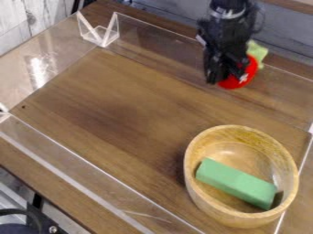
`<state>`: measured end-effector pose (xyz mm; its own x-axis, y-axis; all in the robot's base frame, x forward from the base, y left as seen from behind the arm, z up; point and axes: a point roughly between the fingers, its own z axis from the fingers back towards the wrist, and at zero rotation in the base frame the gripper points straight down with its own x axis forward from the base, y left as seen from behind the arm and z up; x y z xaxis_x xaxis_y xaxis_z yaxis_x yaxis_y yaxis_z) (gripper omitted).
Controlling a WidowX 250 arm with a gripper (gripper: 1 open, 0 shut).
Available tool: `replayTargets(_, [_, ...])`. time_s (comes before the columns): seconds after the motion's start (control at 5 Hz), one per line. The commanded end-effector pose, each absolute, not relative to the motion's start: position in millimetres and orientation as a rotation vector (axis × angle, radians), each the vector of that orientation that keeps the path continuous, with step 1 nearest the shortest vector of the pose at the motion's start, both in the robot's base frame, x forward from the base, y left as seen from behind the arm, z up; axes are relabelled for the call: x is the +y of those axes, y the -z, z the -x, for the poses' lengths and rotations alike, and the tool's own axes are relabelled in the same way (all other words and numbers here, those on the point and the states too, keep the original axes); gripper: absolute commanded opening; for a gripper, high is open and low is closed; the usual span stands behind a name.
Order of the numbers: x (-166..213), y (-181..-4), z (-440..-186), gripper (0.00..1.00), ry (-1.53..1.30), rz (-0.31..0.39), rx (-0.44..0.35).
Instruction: Move the red object to the left side of the table
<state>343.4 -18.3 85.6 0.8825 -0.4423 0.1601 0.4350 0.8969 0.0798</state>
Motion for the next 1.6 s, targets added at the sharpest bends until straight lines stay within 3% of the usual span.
replayTargets(0.0, [8.4, -108.3, -337.2, 0.00, 0.358, -0.063, -0.252])
replayTargets(0.4, [57.4, -101.4, -325.4, 0.00, 0.022, -0.091, -0.214])
replayTargets(0.8, [125.9, -124.0, -308.1, 0.00, -0.163, -0.106, -0.195])
replayTargets(1.2, [186.9, -141.0, -311.9, 0.00, -0.369, -0.126, -0.185])
replayTargets(1.4, [200.3, -118.1, -308.6, 0.00, -0.379, -0.130, -0.162])
